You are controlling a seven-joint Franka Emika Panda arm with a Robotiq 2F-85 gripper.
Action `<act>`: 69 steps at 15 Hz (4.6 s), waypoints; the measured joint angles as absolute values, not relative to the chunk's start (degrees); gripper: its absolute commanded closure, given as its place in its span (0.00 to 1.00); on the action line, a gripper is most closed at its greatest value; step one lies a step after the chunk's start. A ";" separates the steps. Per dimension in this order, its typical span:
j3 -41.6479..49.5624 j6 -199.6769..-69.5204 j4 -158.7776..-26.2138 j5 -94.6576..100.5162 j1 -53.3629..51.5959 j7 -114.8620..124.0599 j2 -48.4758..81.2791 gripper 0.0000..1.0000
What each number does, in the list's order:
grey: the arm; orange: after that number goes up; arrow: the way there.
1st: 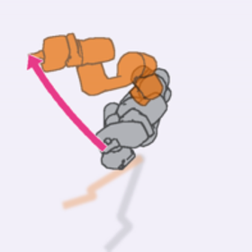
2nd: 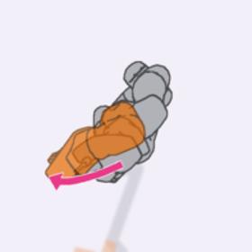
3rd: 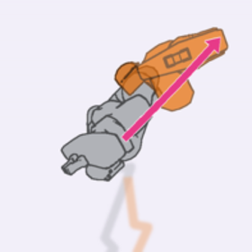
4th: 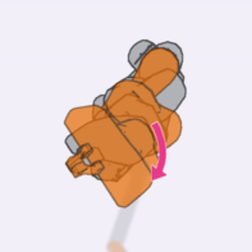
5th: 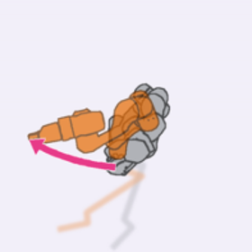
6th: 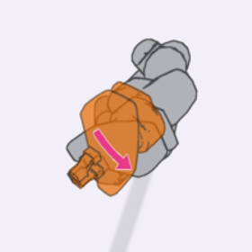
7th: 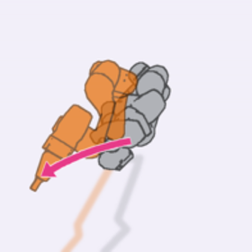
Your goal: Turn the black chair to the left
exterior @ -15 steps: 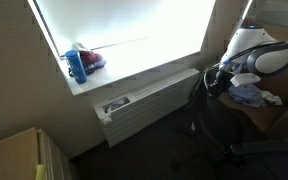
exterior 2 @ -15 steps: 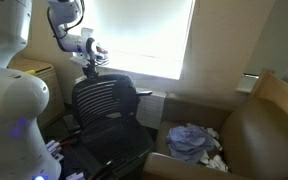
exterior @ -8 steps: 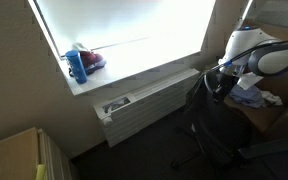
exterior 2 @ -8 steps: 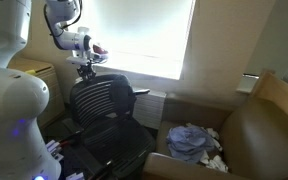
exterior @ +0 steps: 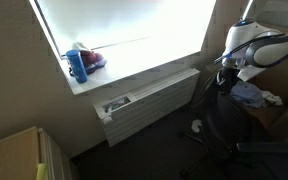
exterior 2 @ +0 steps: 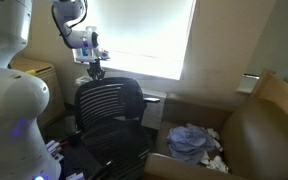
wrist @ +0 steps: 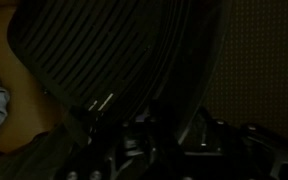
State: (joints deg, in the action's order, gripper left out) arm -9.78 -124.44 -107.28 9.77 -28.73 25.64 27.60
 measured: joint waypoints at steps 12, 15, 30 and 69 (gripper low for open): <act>-8.79 -146.59 -105.92 8.53 -29.63 43.15 31.58 0.88; -9.70 -148.63 -101.11 8.96 -33.03 41.80 33.30 0.88; -10.53 -153.03 -89.00 4.75 -41.39 28.41 38.51 0.02; -2.93 -138.95 -93.63 9.37 -40.27 58.70 37.88 0.89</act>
State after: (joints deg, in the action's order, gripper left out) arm -2.93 -138.95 -93.63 9.37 -40.27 58.70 37.88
